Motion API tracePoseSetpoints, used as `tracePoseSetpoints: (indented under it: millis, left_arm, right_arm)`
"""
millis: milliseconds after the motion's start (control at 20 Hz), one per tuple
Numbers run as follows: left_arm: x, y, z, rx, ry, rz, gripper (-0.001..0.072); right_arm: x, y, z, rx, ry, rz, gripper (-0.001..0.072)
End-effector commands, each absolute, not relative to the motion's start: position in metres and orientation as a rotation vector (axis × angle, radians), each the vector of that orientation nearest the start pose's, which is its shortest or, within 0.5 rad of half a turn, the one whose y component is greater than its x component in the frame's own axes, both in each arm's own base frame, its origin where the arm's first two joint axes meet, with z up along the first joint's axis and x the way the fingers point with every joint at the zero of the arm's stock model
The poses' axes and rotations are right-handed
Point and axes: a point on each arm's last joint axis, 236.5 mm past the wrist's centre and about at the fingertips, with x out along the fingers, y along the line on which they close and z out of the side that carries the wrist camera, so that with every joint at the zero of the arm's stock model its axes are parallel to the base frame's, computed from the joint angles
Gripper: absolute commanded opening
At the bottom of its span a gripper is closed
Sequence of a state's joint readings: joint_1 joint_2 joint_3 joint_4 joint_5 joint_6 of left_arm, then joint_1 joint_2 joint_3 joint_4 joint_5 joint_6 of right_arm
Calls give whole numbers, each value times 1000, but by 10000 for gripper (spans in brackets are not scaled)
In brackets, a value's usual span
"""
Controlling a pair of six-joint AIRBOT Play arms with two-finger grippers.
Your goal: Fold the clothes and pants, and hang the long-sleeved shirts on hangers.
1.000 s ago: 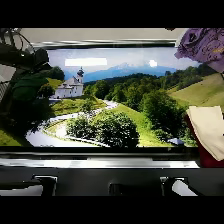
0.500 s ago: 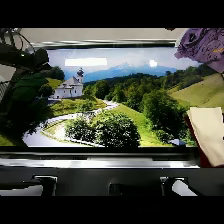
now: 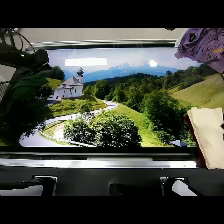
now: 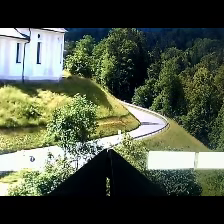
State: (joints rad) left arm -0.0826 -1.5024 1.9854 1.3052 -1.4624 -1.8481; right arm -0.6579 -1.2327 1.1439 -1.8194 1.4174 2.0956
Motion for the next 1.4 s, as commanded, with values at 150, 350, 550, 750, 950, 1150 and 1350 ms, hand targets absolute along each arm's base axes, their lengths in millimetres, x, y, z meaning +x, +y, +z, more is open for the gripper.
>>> tracePoseSetpoints:
  millis: [150, 350, 550, 750, 950, 1150, 1350]
  left_arm:
    - [452, -106, 202, -293, 1036, -190, 18]
    - [421, -122, 177, -118, 1082, -168, 18]
    - [384, -148, 158, -79, 1063, -239, 19]
    - [363, -144, 153, -75, 1068, -244, 19]
    - [355, -141, 149, -67, 1106, -239, 20]
    - [355, -141, 149, -67, 1106, -239, 20]
    - [355, -141, 149, -67, 1106, -239, 20]
  right_arm:
    - [376, -89, 60, 654, 1120, -267, 26]
    - [382, 59, 66, 322, 1187, 89, 25]
    - [363, 162, 88, 58, 1088, 290, 25]
    - [353, 201, 111, 19, 989, 376, 26]
    - [351, 200, 110, 17, 996, 376, 26]
    - [351, 200, 110, 16, 996, 376, 26]
    - [351, 200, 110, 17, 996, 375, 26]
